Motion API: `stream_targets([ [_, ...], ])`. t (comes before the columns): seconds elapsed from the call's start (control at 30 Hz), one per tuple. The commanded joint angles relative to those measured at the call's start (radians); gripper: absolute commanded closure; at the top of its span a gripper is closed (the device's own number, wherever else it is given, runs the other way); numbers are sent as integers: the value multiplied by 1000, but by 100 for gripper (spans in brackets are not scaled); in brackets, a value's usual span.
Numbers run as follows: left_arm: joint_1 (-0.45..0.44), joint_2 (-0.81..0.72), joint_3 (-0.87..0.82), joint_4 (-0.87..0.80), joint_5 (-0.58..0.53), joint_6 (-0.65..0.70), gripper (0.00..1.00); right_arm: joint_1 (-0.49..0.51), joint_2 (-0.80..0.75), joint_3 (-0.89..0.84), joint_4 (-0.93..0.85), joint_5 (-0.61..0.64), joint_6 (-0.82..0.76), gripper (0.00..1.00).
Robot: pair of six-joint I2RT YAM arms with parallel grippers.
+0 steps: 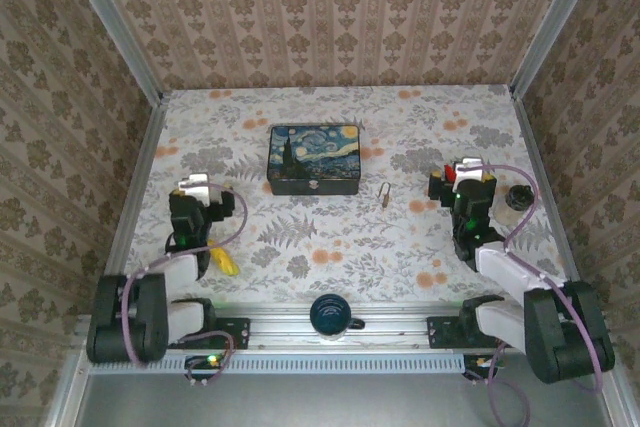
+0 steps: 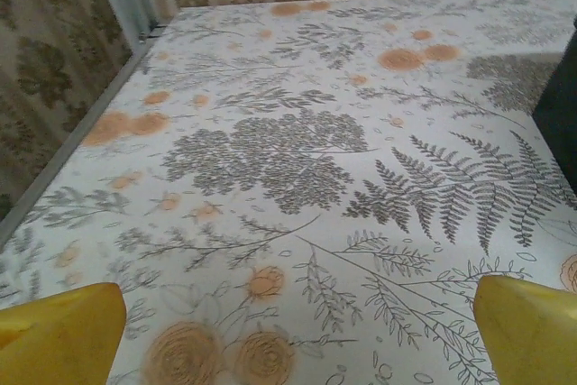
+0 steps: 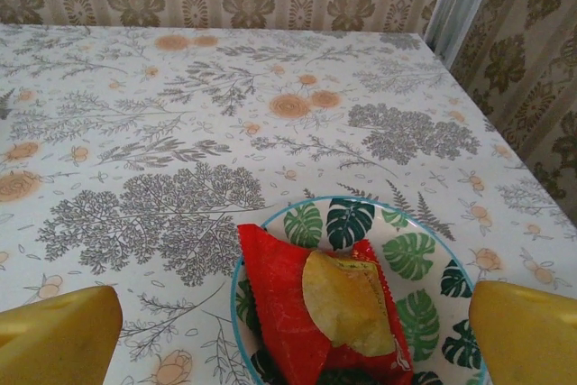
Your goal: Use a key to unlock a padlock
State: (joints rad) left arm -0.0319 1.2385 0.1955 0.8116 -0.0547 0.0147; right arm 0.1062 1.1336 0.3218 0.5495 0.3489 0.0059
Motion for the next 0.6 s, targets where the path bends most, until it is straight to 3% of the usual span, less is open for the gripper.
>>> stream_targets([
  [0.0, 12, 126, -10, 315, 96, 58, 0, -26, 67, -17, 198, -86, -7, 0],
  [0.2, 60, 354, 40, 457, 196, 39, 0, -55, 251, -18, 392, -184, 19, 0],
  [0.33, 108, 327, 160, 191, 285, 15, 0, -62, 409, 20, 460, -222, 11, 0],
  [0.4, 59, 319, 191, 121, 198, 49, 0, -73, 387, 85, 289, -231, 27, 0],
  [0.57, 52, 319, 192, 119, 172, 50, 0, -92, 391, 90, 287, -259, 37, 0],
])
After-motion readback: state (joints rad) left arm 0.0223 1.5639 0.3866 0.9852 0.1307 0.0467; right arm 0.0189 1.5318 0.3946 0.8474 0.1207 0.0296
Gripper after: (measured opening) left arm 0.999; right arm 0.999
